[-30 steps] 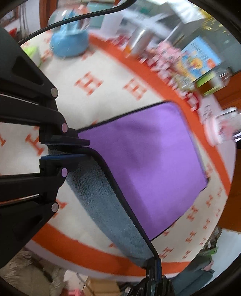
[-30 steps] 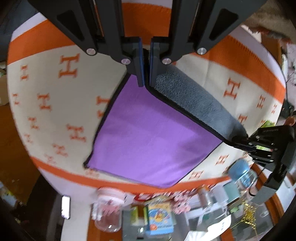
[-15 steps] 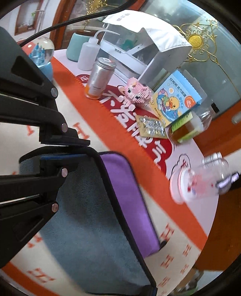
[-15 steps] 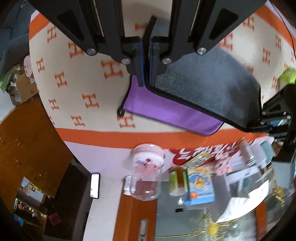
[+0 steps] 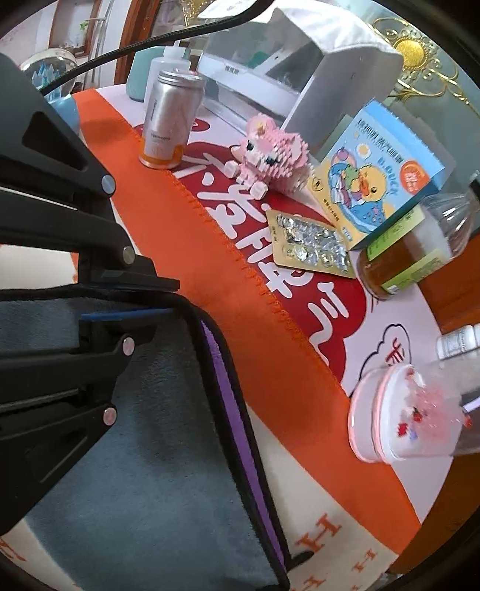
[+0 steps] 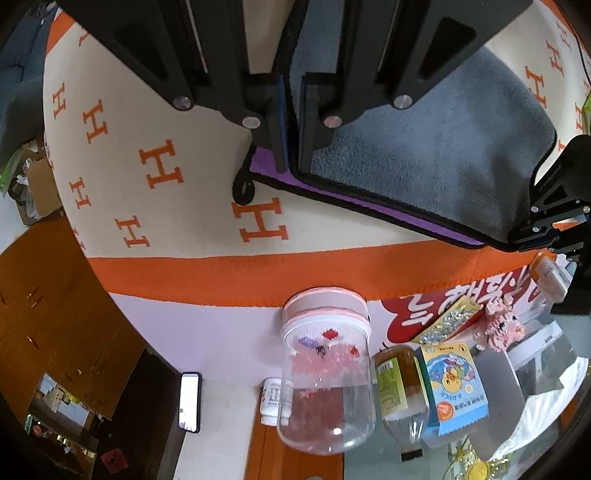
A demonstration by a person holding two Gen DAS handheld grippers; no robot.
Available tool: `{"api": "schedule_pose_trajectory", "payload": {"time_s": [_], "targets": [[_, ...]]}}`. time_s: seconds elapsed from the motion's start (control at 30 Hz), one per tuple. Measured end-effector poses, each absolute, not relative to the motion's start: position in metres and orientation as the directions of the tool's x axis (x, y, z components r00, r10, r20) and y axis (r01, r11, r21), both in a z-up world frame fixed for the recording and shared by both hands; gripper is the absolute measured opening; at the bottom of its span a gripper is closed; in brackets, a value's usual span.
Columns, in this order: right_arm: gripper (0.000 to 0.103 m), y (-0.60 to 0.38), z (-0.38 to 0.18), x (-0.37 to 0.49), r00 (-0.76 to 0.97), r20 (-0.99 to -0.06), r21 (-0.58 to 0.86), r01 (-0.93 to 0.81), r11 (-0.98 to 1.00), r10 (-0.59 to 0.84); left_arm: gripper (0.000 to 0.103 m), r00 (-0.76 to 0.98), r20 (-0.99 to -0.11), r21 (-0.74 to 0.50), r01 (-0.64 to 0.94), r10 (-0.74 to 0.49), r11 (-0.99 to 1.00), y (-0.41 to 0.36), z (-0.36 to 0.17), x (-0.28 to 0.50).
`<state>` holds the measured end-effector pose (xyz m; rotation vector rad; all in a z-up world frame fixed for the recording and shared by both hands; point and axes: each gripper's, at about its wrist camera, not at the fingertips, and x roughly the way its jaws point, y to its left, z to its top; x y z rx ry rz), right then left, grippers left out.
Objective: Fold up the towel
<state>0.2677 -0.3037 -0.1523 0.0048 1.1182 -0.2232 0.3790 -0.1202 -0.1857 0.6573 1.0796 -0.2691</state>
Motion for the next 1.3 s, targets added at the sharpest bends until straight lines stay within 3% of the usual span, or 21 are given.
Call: {"api": "schedule_pose_trajectory", "payload": {"time_s": [0.27, 0.4, 0.53, 0.7, 1.07, 1.23, 1.3], "targets": [[0.008, -0.306, -0.175, 0.276, 0.378, -0.905, -0.132, 0.184, 0.974, -0.194, 0.017, 0.446, -0.886, 0.360, 0.484, 0.129, 0.798, -0.124, -0.201, 0.387], [0.013, -0.309, -0.176, 0.274, 0.379, -0.908, -0.117, 0.186, 0.976, -0.181, 0.039, 0.455, -0.880, 0.359, 0.455, 0.134, 0.815, -0.120, -0.203, 0.389], [0.029, -0.308, -0.170, 0.270, 0.398, -0.900, -0.112, 0.189, 0.976, -0.181, 0.058, 0.457, -0.882, 0.327, 0.420, 0.114, 0.847, -0.112, -0.196, 0.391], [0.032, -0.299, -0.162, 0.262, 0.425, -0.886, -0.123, 0.164, 0.979, -0.183, 0.077, 0.479, -0.873, 0.306, 0.385, 0.095, 0.871, -0.106, -0.181, 0.386], [0.032, -0.267, -0.123, 0.226, 0.471, -0.875, -0.061, 0.126, 0.990, -0.114, 0.087, 0.453, -0.891, 0.134, 0.330, -0.032, 0.934, -0.078, -0.139, 0.327], [0.049, -0.250, -0.098, 0.197, 0.518, -0.849, -0.049, 0.119, 0.992, -0.104, 0.088, 0.466, -0.882, 0.082, 0.306, -0.074, 0.948, -0.058, -0.113, 0.280], [0.050, -0.242, -0.087, 0.183, 0.539, -0.835, -0.053, 0.117, 0.992, -0.108, 0.088, 0.469, -0.879, 0.065, 0.301, -0.089, 0.952, -0.052, -0.104, 0.264]]}}
